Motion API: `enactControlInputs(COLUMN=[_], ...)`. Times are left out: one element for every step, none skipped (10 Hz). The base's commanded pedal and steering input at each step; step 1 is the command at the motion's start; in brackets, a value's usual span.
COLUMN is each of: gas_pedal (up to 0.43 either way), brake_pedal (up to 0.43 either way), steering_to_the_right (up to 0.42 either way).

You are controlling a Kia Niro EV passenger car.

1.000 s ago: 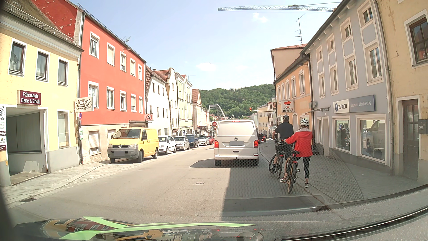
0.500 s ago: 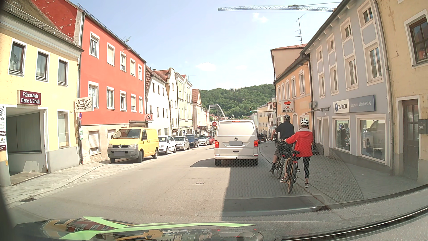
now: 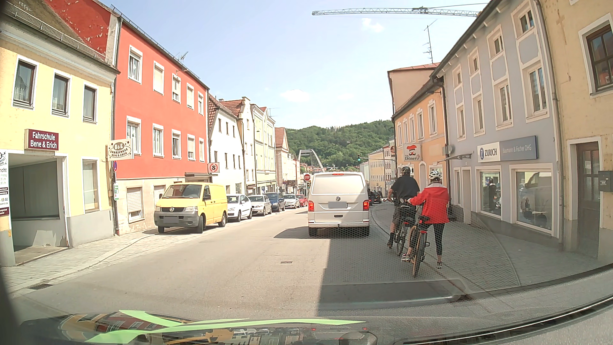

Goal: Follow the waypoints while adhering to traffic rules and regulations

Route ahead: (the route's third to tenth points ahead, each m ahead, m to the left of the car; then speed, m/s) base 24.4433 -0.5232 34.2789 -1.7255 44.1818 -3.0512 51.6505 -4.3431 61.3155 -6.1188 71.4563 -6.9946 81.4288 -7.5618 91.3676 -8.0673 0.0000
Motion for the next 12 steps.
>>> enactControlInputs(gas_pedal=[0.000, 0.000, 0.000, 0.000, 0.000, 0.000, 0.000, 0.000, 0.000, 0.000, 0.000, 0.000], brake_pedal=[0.140, 0.091, 0.037, 0.012, 0.006, 0.000, 0.000, 0.000, 0.000, 0.006, 0.110, 0.134], steering_to_the_right=[-0.003, -0.003, -0.003, -0.003, -0.003, -0.003, -0.003, -0.003, -0.003, -0.003, -0.003, -0.003])
